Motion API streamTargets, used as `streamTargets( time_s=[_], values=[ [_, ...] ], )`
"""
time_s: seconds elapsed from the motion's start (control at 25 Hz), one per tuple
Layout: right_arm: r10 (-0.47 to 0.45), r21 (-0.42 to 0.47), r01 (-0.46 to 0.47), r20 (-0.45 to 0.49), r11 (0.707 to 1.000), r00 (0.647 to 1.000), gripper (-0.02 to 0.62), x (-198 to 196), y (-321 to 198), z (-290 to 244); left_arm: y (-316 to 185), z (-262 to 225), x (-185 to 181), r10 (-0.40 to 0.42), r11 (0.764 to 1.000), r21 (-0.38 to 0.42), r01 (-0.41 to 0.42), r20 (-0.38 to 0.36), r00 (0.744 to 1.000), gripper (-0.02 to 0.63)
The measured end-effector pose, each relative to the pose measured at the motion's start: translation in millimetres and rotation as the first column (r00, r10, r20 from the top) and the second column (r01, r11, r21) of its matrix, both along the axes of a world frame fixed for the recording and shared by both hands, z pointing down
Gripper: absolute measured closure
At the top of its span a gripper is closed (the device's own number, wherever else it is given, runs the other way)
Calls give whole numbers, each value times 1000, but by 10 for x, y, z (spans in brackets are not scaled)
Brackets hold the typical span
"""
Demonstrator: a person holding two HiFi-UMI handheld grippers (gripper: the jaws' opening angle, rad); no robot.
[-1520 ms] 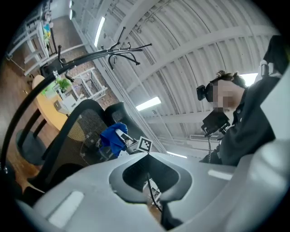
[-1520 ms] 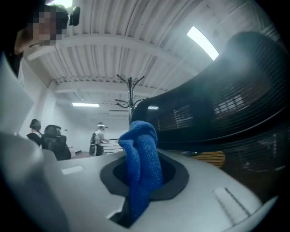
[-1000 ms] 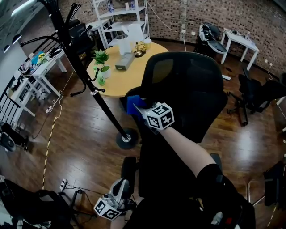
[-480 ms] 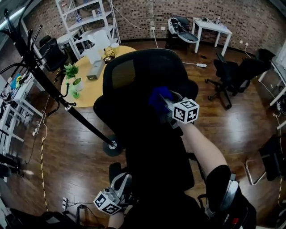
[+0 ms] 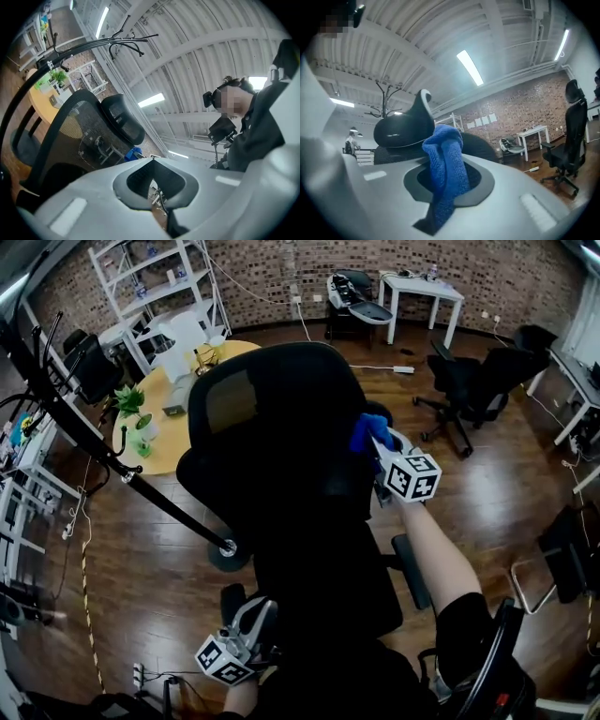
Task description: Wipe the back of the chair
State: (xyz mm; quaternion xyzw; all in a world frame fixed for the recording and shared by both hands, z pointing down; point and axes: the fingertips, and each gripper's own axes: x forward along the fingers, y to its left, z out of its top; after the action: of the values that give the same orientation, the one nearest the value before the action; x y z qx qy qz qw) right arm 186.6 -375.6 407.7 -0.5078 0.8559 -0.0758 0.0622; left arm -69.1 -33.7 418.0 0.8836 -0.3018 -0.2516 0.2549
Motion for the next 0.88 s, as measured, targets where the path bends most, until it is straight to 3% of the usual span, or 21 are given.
streamTargets(
  time_s=[0.12, 0.2, 0.36, 0.52, 0.6, 0.68, 0.88],
  values=[
    [-114, 40, 113, 19, 993, 993, 557, -702, 280, 68, 59, 18, -119, -39, 999, -9, 39, 2, 999, 617],
    [-245, 39, 244, 43, 969, 969, 557, -1349, 459, 153, 120, 30, -229, -80, 997, -17, 80, -1, 997, 617],
    [-489, 16, 489, 4, 872, 872, 557, -2712, 752, 322, 263, 62, -525, -185, 982, -35, 184, -10, 983, 617],
    [-596, -37, 596, 2, 802, 803, 557, -3674, 833, 482, 490, 33, -847, -301, 953, -44, 300, -7, 954, 617],
    [-609, -59, 608, -8, 792, 793, 557, -3981, 796, 544, 593, 6, -1013, -351, 936, -44, 350, -21, 936, 617],
    [-594, -73, 592, -18, 803, 804, 557, -4114, 719, 602, 669, 10, -1127, -386, 922, -45, 385, -13, 922, 617],
    [-577, -47, 576, -41, 816, 815, 557, -3889, 648, 658, 688, 90, -1207, -396, 917, -50, 396, 14, 918, 617]
  ],
)
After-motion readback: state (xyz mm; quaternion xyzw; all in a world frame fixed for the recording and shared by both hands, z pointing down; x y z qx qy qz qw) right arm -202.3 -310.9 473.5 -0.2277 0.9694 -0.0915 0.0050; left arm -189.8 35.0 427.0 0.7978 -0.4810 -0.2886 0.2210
